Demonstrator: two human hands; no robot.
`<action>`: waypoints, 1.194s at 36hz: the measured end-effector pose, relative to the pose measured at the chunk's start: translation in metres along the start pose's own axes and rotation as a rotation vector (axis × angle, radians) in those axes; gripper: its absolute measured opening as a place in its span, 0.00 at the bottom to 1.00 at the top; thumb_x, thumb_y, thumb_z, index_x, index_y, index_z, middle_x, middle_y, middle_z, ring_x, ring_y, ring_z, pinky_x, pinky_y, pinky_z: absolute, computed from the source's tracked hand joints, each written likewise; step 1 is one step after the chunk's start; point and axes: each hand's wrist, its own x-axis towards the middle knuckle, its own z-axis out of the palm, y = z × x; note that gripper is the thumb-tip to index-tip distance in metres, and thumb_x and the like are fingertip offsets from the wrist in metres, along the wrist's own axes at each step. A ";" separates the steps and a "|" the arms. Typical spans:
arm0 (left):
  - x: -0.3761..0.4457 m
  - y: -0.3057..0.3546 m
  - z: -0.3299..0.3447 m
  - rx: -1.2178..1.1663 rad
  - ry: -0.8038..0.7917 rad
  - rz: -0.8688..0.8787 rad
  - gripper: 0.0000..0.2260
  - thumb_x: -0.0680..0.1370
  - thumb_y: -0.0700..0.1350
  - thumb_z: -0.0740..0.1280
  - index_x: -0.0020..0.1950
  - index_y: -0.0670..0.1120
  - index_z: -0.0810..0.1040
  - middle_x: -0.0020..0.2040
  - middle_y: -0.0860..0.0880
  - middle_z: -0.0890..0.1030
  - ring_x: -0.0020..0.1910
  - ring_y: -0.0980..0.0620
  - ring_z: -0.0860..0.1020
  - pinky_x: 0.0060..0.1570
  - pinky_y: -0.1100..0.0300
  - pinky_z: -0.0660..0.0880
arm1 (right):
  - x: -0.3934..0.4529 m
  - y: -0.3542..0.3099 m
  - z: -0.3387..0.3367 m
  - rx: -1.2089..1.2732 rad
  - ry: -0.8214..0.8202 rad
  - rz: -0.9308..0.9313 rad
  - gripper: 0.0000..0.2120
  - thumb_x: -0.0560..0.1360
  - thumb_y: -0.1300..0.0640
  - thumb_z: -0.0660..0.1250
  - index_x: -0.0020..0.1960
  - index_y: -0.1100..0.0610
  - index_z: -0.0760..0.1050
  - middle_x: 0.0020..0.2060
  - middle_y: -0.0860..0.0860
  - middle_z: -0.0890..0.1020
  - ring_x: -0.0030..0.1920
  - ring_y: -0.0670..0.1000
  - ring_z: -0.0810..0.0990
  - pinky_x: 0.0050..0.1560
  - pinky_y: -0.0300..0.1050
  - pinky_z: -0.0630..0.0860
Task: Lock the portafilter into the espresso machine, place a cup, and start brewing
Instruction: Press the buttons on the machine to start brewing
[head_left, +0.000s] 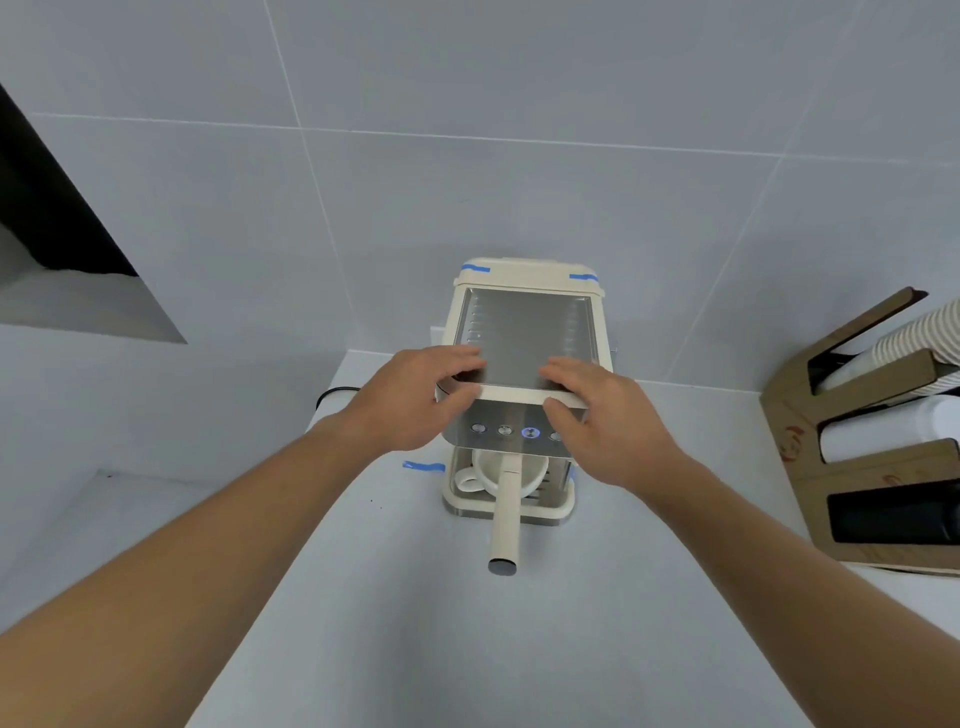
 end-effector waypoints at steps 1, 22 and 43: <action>0.002 -0.003 0.001 0.002 -0.014 -0.004 0.14 0.79 0.45 0.67 0.64 0.48 0.80 0.67 0.53 0.78 0.64 0.54 0.76 0.63 0.55 0.74 | 0.001 0.001 0.001 -0.007 -0.006 -0.008 0.10 0.76 0.60 0.63 0.55 0.59 0.78 0.53 0.54 0.82 0.53 0.55 0.77 0.60 0.51 0.73; 0.000 -0.032 0.030 0.022 0.060 0.087 0.19 0.81 0.51 0.61 0.71 0.48 0.74 0.73 0.51 0.72 0.75 0.55 0.65 0.75 0.57 0.59 | 0.007 0.035 0.039 -0.342 0.055 -0.183 0.29 0.71 0.47 0.70 0.70 0.53 0.71 0.70 0.53 0.74 0.70 0.56 0.71 0.71 0.53 0.61; -0.002 -0.031 0.035 0.060 0.070 0.069 0.24 0.80 0.55 0.54 0.72 0.47 0.72 0.73 0.50 0.72 0.74 0.55 0.65 0.74 0.62 0.57 | 0.007 0.041 0.049 -0.356 0.176 -0.225 0.30 0.69 0.50 0.73 0.68 0.54 0.74 0.67 0.54 0.77 0.67 0.57 0.74 0.68 0.54 0.65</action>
